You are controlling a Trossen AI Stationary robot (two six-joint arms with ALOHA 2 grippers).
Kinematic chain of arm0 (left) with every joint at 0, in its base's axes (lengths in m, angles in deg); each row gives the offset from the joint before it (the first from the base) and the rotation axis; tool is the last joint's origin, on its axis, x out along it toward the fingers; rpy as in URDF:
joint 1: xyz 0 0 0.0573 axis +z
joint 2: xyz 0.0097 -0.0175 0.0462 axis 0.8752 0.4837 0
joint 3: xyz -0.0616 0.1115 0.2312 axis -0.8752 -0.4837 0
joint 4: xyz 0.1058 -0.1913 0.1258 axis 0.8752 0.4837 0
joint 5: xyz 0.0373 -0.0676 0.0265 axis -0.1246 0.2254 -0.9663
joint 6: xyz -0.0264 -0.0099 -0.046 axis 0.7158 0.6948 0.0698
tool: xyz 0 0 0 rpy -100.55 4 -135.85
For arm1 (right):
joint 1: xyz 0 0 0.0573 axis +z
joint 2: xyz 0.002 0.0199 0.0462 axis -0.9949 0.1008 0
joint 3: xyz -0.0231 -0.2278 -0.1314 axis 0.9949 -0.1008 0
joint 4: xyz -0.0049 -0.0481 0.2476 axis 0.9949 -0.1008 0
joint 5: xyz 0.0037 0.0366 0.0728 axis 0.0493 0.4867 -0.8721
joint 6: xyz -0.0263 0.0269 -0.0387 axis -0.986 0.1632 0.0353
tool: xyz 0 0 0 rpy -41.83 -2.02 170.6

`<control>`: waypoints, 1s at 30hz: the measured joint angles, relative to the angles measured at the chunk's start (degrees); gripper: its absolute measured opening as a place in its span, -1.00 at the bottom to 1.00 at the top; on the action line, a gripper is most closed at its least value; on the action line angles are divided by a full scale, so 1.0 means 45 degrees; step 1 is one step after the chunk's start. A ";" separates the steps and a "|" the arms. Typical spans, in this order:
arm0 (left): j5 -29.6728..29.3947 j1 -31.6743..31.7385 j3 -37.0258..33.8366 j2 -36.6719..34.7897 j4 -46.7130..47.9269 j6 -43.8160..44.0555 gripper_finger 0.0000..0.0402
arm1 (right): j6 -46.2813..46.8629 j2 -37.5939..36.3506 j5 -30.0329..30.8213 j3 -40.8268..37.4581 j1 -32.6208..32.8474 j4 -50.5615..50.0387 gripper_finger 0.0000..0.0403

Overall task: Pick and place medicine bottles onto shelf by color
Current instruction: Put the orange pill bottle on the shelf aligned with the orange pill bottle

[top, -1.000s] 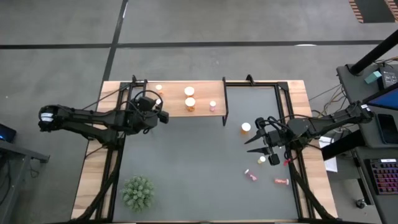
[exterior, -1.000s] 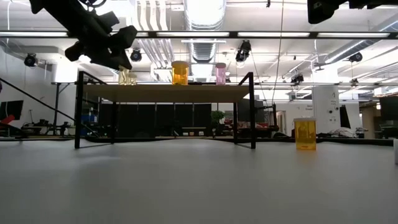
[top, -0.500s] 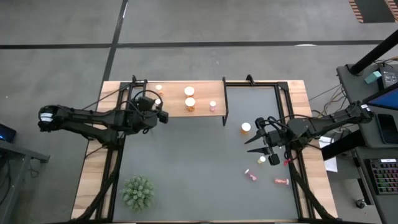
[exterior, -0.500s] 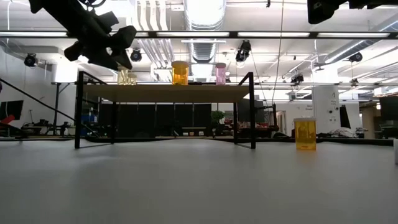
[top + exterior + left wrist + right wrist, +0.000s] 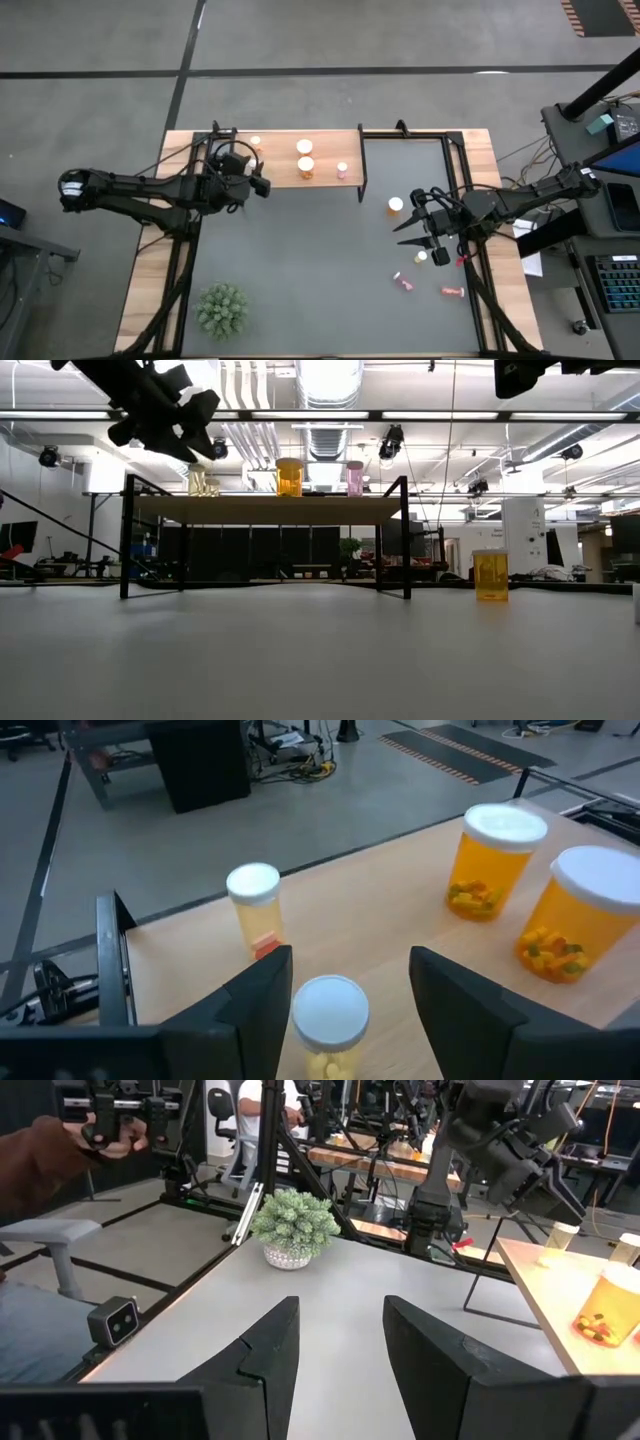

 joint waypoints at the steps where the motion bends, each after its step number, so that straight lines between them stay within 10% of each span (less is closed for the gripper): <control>1: 0.0000 0.0000 0.0033 -0.0056 0.0001 -0.0132 -0.07 | 0.0000 0.0000 0.0000 0.0000 -0.0003 0.0003 -0.32; 9: 0.0164 -0.0020 0.0754 -0.0546 -0.0430 -0.1029 -0.07 | -0.0028 -0.0005 0.0000 0.0000 0.0000 0.0010 -0.32; 19: 0.4546 -0.0873 0.1640 0.0377 -0.6084 -0.5358 -0.07 | 0.0335 -0.0010 0.0044 0.0290 0.0000 -0.0092 -0.32; 30: 0.6547 -0.3558 0.1790 0.1338 -0.8485 -0.8561 -0.07 | 0.1569 0.0109 0.0996 0.0777 0.0000 -0.1833 -0.32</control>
